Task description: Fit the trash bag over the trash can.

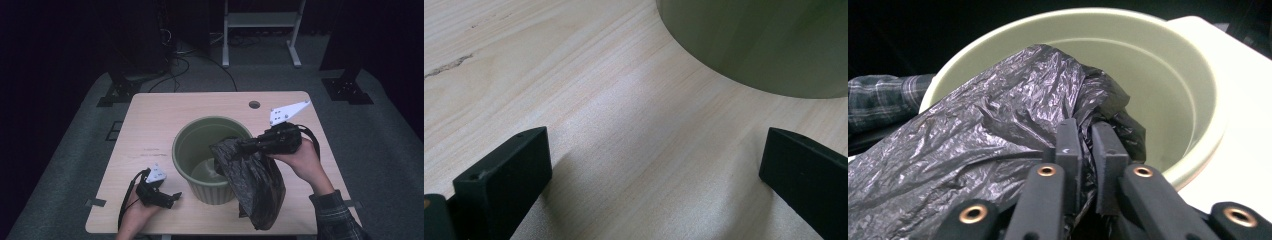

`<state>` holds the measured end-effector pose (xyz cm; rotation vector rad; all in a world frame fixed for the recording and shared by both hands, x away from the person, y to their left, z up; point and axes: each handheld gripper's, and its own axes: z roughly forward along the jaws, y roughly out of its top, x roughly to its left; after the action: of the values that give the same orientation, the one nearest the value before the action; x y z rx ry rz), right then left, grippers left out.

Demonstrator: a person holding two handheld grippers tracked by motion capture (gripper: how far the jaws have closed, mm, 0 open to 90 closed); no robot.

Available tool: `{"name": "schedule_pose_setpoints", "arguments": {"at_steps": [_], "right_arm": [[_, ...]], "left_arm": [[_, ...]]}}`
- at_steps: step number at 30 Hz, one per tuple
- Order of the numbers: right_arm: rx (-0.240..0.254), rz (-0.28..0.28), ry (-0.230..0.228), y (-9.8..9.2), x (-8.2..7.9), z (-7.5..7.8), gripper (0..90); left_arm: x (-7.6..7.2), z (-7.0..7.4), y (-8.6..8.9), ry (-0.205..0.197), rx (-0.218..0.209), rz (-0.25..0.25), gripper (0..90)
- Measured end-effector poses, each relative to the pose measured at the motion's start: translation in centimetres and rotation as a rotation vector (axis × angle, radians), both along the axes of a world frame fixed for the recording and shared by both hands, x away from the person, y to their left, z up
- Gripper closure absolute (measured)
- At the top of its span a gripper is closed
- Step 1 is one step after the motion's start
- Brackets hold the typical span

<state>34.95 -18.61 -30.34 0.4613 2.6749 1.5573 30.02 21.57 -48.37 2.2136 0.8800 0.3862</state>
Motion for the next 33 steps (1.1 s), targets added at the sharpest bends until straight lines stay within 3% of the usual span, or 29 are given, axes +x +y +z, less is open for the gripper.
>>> {"name": "schedule_pose_setpoints", "arguments": {"at_steps": [9, 15, 23, 28, 33], "right_arm": [[0.110, -0.017, -0.018, 0.7, 1.4, 1.2, 88.8], [0.160, 0.025, -0.039, 3.8, 2.7, 3.4, 88.9], [0.191, 0.093, -0.067, 8.5, 3.2, 5.9, 89.0], [0.169, 0.119, -0.055, 9.9, 3.2, 5.9, 88.9], [0.119, 0.115, -0.043, 9.1, 2.8, 4.4, 88.4]], "left_arm": [[0.0, 0.0, 0.0, 0.000, 0.001, 0.000, 0.0], [0.0, 0.0, 0.0, 0.000, 0.000, 0.000, 0.0], [0.0, 0.0, 0.0, 0.001, -0.001, 0.002, 0.0], [0.0, 0.0, 0.0, 0.001, -0.003, 0.002, 0.0], [0.0, 0.0, 0.0, 0.001, 0.001, -0.001, 0.0]]}}
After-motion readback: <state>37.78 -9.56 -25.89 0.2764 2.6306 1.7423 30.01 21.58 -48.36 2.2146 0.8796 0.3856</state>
